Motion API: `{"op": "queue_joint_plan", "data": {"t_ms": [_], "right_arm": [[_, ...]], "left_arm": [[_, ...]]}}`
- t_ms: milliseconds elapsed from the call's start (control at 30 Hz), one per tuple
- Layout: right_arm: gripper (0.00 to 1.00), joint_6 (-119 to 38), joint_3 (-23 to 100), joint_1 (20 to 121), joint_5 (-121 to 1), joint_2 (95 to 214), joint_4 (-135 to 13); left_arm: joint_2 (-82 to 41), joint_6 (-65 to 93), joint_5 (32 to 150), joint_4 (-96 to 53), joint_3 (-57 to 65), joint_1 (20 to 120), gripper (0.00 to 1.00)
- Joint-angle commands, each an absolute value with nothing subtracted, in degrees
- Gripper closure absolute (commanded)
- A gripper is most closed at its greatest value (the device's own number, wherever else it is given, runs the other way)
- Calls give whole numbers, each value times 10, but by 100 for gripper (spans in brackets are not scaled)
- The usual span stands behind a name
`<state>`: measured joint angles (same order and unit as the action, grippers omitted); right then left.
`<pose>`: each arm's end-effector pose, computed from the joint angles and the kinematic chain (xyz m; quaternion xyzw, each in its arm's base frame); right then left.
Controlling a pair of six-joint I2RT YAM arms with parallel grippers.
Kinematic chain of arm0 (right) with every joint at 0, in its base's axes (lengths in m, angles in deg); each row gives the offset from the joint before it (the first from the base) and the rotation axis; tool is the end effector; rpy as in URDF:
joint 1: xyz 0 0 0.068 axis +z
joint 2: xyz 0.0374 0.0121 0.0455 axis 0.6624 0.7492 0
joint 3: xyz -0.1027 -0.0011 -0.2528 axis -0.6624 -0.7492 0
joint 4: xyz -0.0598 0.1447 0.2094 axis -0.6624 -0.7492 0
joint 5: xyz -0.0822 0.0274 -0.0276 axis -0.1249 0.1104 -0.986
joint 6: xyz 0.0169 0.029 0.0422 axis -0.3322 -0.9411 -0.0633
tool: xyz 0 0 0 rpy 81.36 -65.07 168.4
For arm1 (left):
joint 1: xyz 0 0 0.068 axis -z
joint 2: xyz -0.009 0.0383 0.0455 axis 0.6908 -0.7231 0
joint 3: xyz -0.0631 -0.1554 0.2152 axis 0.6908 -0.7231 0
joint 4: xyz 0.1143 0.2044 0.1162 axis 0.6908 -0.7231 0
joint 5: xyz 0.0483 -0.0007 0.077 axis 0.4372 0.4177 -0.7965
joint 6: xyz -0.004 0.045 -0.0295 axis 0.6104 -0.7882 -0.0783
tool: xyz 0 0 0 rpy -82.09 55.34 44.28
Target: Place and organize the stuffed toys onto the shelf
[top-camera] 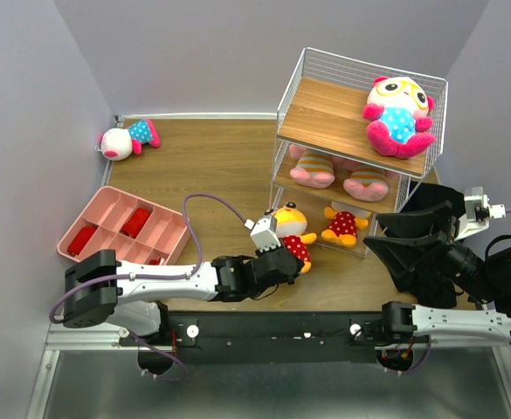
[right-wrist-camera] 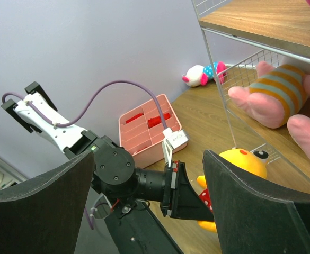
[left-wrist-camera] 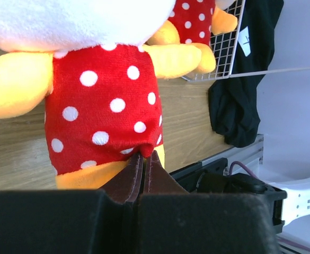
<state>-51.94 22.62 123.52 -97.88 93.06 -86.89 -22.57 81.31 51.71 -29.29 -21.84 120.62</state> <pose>0.0212 0.0212 0.4294 -0.1435 0.6178 0.4771 0.6084 0.0827 -0.2750 0.2351 -0.1334 0.8588 -0.3741 0.3236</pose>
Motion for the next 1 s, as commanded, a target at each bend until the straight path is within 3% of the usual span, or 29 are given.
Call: {"op": "queue_joint_plan", "data": {"t_ms": [0,633,967], "right_arm": [[10,-514,234,1237,-975,932,-867],[10,-513,232,1237,-977,924,-870],[10,-523,228,1237,-971,913,-877]], "left_arm": [[-238,775,514,-252,-220,1202,100],[-227,791,465,-266,-222,1257,100],[-203,616,554,-159,-264,1132,100]]}}
